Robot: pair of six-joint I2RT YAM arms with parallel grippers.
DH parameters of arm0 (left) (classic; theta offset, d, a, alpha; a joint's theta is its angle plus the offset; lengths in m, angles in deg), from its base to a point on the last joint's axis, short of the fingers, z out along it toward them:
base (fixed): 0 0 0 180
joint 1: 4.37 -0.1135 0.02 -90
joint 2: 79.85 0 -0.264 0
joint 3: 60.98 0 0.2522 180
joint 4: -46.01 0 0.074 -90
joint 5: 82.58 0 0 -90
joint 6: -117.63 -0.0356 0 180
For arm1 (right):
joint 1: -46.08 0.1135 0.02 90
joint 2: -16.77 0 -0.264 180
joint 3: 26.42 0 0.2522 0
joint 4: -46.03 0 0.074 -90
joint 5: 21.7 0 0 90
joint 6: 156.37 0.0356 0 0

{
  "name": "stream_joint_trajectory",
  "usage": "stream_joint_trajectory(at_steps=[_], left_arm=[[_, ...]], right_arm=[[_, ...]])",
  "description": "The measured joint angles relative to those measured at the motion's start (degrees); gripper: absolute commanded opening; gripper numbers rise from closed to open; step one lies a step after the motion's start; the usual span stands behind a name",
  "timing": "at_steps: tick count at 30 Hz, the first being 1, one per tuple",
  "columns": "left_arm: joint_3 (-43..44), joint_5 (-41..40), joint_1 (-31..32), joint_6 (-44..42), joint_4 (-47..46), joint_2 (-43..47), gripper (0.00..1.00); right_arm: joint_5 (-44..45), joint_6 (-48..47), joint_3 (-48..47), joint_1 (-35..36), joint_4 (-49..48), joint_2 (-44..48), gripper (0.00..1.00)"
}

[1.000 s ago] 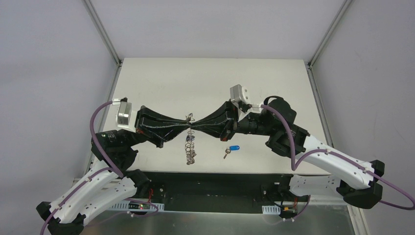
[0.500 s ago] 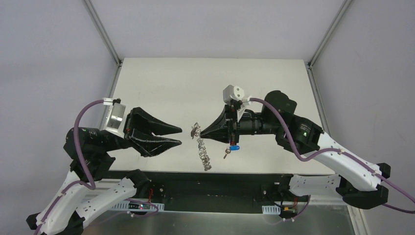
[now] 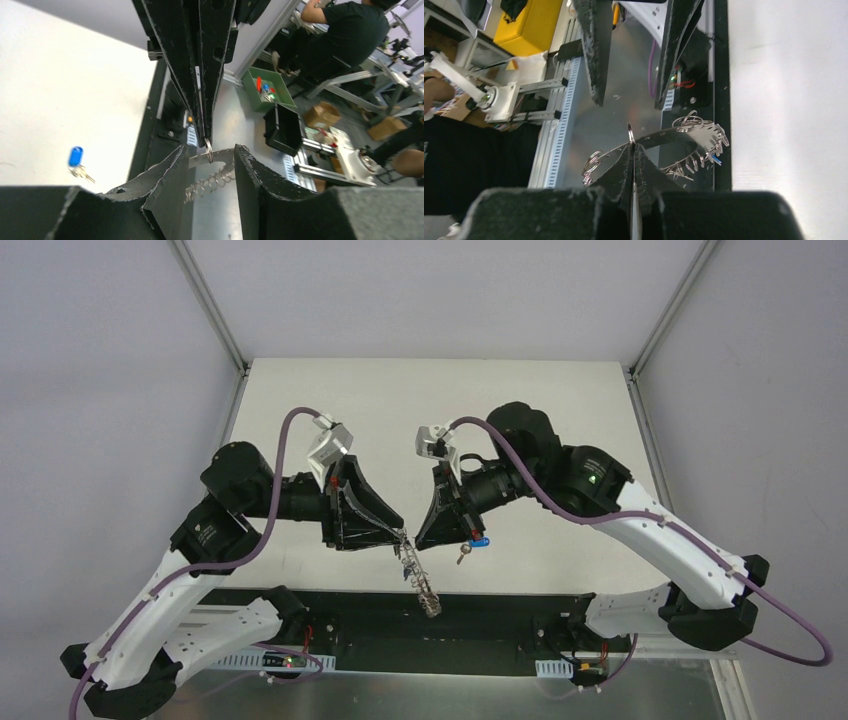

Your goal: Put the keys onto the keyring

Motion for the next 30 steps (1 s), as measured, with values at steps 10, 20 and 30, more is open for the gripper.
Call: stream_joint_trajectory(at_steps=[10,20,30], left_arm=[[2.32,4.26,0.0,1.64,7.67,-2.78,0.33],[2.51,4.02,0.0,0.92,14.34,-2.99,0.32],[3.63,3.78,0.0,-0.98,16.79,-3.08,0.3]], right_arm=[[-2.82,0.79,-3.02,-0.22,6.95,-5.22,0.0],[-3.72,3.45,-5.53,-0.24,7.32,-6.56,0.0],[-4.74,4.83,-6.95,-0.24,7.63,-10.01,0.0]])
